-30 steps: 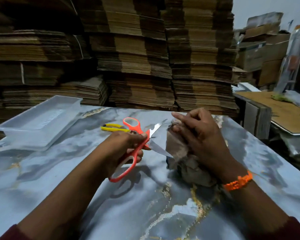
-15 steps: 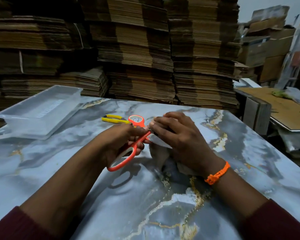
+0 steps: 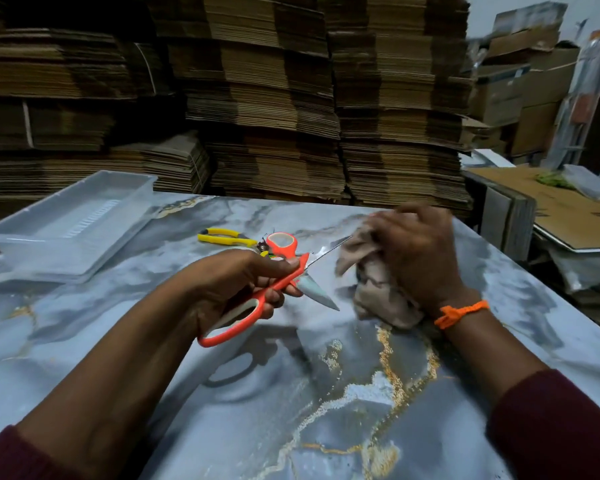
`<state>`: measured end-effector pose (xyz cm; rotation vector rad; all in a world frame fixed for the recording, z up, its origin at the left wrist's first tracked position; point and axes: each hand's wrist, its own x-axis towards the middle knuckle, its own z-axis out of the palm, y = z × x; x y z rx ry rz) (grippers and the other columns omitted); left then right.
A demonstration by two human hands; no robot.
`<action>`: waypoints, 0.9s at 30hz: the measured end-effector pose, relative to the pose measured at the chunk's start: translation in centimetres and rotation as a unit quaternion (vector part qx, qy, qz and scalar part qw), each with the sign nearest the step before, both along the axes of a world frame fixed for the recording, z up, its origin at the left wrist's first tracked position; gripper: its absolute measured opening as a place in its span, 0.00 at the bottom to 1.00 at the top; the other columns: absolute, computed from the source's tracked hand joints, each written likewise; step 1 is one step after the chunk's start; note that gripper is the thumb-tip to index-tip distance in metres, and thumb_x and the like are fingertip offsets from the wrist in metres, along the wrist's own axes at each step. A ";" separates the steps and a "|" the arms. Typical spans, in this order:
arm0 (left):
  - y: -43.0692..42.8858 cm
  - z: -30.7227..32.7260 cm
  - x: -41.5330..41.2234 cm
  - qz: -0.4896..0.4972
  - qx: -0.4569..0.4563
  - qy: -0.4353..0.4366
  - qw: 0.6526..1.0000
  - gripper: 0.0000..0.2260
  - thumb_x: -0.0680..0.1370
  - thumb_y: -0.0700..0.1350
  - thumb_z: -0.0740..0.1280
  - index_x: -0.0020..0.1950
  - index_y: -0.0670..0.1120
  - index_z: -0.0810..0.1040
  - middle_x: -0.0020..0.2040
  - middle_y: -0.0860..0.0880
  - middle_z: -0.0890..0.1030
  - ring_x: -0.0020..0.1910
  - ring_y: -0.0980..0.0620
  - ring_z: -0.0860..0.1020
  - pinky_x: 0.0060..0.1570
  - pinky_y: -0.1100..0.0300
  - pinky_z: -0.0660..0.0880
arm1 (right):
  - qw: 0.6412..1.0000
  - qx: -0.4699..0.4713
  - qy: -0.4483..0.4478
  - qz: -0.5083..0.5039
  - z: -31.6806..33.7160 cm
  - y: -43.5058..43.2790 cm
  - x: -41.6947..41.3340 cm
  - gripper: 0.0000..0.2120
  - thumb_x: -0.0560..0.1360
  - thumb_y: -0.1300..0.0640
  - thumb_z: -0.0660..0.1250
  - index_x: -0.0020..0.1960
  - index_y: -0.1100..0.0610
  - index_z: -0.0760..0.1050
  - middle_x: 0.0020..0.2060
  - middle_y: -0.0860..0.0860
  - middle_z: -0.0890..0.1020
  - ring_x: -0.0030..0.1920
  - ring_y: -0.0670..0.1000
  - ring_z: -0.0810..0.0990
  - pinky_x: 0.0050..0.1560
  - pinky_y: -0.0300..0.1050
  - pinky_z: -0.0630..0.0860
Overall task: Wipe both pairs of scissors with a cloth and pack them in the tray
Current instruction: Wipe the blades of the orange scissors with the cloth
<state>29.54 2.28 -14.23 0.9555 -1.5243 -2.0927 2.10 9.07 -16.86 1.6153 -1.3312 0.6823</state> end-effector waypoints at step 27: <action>0.1 -1.8 -2.3 0.209 -0.335 0.095 0.914 0.10 0.81 0.44 0.70 0.45 0.38 0.84 0.28 0.48 0.76 0.22 0.57 0.72 0.24 0.68 0.69 | 0.727 0.403 -0.504 0.236 1.5 1.7 8.3 0.20 0.85 0.55 0.63 0.43 0.71 0.79 0.33 0.58 0.83 0.33 0.42 0.78 0.39 0.36 0.72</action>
